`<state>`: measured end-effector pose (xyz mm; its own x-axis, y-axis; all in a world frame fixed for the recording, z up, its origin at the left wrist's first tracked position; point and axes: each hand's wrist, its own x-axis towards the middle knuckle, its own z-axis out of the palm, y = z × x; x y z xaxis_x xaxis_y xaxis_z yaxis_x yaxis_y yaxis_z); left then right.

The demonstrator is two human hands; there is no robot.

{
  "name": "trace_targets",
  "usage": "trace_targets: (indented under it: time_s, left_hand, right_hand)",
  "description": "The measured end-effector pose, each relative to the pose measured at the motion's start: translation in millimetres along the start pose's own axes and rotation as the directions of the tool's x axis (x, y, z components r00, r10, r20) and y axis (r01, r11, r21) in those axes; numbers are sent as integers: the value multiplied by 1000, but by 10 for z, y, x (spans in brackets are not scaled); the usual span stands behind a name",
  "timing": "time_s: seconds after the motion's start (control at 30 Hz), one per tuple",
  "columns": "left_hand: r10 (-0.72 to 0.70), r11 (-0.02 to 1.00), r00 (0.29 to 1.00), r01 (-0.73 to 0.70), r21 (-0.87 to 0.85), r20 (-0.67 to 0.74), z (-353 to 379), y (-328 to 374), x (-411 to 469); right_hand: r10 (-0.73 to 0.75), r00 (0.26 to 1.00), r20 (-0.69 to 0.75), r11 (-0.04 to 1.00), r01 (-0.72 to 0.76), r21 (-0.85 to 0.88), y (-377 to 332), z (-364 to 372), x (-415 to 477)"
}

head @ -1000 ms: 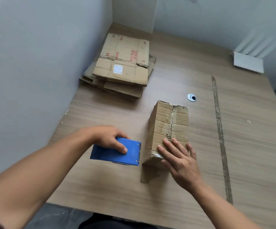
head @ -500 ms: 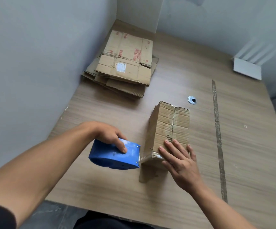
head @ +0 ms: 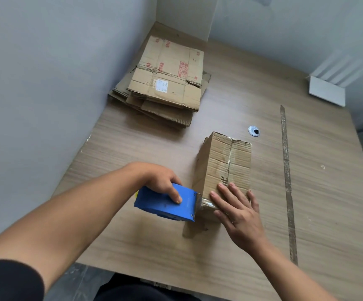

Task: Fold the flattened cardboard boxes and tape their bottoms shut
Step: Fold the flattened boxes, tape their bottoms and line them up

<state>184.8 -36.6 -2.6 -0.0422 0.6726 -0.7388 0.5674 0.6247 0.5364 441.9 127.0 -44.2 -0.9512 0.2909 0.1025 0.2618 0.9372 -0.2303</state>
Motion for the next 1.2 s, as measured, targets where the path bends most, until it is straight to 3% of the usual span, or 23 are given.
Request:
trace_targets:
  time_s: [0.23, 0.37, 0.6, 0.77, 0.9, 1.03, 1.2]
  left_hand:
    - [-12, 994, 998, 18, 108, -58, -45, 259, -80]
    - [-52, 942, 970, 128, 312, -238, 97, 565, -170]
    - [-40, 856, 894, 261, 446, -446, 440, 670, -189]
    - [-113, 933, 842, 272, 235, -528, 562, 238, -266]
    - [-179, 929, 757, 340, 145, -628, 702, -242, -251]
    - [-248, 940, 738, 341, 30, -628, 910, -557, -135]
    - [-195, 940, 692, 334, 69, -695, 1136, -641, -23]
  right_hand:
    - [20, 999, 43, 1000, -20, 4, -9, -25, 7]
    - [13, 999, 42, 1000, -12, -11, -24, -9, 13]
    - [7, 999, -38, 996, -10, -84, -235, -55, 83]
    - [103, 990, -97, 994, -106, -26, -423, 1, 132]
    - [124, 987, -105, 992, -125, 1, -448, 32, 130]
    - [147, 985, -94, 989, -145, 25, -441, 56, 143]
    - [150, 985, -85, 987, -145, 63, -417, 53, 142]
